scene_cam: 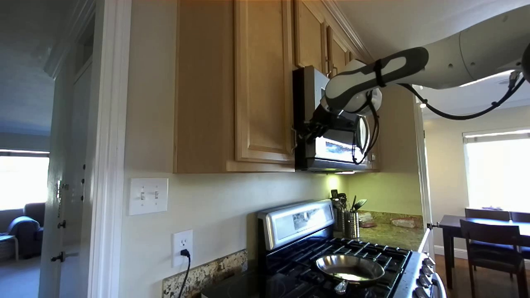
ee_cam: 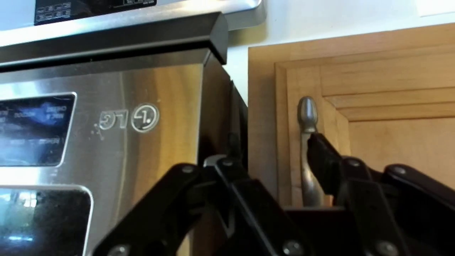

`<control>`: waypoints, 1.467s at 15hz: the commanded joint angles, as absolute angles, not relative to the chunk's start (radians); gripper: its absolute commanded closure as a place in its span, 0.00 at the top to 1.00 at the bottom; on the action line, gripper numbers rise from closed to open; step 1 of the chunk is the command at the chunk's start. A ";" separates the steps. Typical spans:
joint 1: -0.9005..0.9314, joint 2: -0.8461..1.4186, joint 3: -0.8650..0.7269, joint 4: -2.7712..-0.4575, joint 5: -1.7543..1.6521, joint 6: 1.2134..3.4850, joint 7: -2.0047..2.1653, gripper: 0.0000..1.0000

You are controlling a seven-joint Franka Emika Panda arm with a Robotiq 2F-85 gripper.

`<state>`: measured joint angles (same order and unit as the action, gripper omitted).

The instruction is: Open the cupboard door to the far left

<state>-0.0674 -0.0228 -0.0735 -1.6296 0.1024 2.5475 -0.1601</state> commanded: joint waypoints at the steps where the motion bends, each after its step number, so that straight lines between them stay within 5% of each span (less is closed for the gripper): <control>1: -0.062 0.031 -0.072 -1.592 0.143 2.566 -0.215 0.59; 8: -0.053 -0.048 -0.050 -1.655 0.031 2.554 -0.166 0.98; 20: -0.048 0.001 -0.030 -1.617 -0.056 2.547 -0.102 1.00; 22: -0.046 0.011 -0.028 -1.611 -0.033 2.563 -0.119 0.93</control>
